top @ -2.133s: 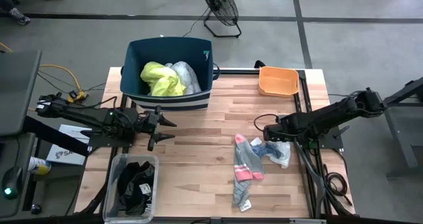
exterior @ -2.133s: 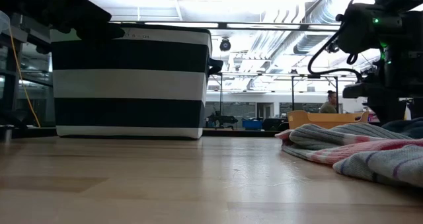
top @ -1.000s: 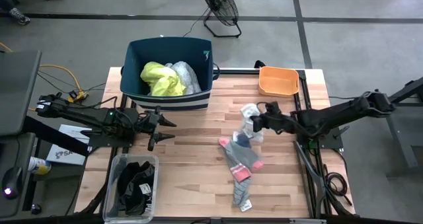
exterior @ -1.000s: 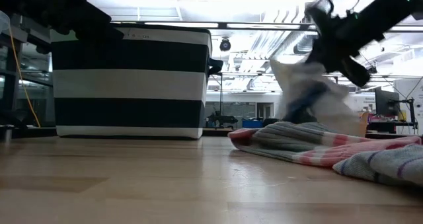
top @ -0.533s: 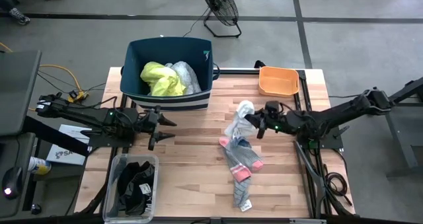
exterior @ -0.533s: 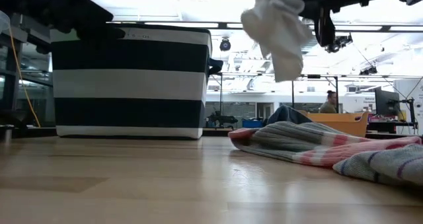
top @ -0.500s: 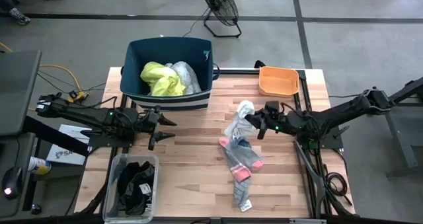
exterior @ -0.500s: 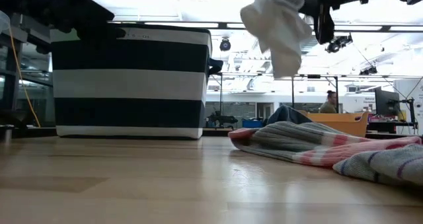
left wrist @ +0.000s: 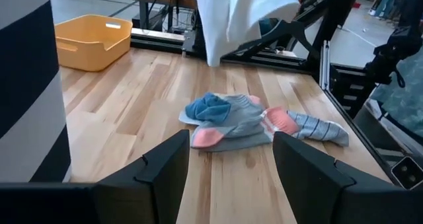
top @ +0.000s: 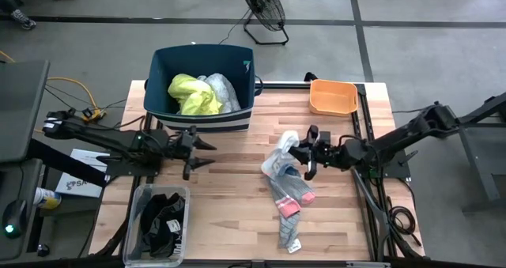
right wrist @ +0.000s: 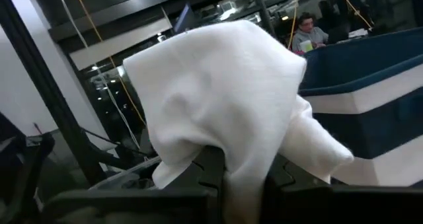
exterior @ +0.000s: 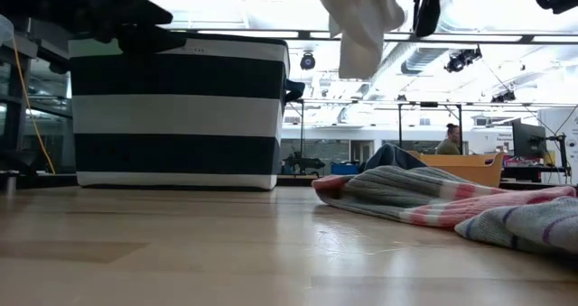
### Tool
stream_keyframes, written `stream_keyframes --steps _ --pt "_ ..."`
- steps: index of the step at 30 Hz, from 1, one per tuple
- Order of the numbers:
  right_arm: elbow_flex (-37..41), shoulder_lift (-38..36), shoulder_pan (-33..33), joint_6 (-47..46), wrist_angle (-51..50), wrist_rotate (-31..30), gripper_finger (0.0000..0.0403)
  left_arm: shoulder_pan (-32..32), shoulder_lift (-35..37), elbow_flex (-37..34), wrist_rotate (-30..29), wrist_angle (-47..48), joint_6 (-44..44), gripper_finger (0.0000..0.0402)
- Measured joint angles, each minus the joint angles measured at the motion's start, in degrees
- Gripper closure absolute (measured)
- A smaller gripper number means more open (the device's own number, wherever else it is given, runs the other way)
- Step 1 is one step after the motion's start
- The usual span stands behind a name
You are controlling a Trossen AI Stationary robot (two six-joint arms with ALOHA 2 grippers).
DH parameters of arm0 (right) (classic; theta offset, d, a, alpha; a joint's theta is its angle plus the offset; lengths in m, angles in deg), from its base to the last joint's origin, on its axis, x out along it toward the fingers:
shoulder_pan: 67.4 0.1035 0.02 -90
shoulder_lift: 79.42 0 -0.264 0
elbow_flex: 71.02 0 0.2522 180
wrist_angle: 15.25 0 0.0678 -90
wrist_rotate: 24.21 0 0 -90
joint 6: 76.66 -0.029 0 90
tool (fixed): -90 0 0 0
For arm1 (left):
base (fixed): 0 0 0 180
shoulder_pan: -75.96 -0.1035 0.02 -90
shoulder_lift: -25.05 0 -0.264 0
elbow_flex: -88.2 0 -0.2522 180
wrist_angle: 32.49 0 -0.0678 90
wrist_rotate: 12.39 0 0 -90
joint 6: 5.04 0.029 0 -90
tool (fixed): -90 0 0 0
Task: Pick & Place Cloths
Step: Put the white underwear into the transparent bin
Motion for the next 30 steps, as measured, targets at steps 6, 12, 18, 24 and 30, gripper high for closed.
stream_keyframes --steps 6,12,18,24,30 --pt "-0.36 3.16 0.0 1.27 4.66 2.81 0.0372 0.02 -3.79 0.0 2.16 -6.84 0.02 0.019" --pt "-4.39 6.23 -0.05 3.73 2.62 4.96 0.0372 0.02 -6.75 0.0 2.58 -12.6 0.02 0.0188" --pt "-8.58 10.99 -0.26 6.86 1.63 5.01 0.0372 0.02 -9.86 0.0 7.12 -19.94 0.02 0.0135" --pt "-11.03 14.31 -1.93 5.32 1.77 5.01 0.0372 0.02 -12.91 -0.02 8.58 -27.67 0.23 0.0051" --pt "-15.23 18.85 -2.79 5.5 1.81 5.63 0.0372 0.02 -16.9 0.33 8.49 -31.24 2.69 0.0023"
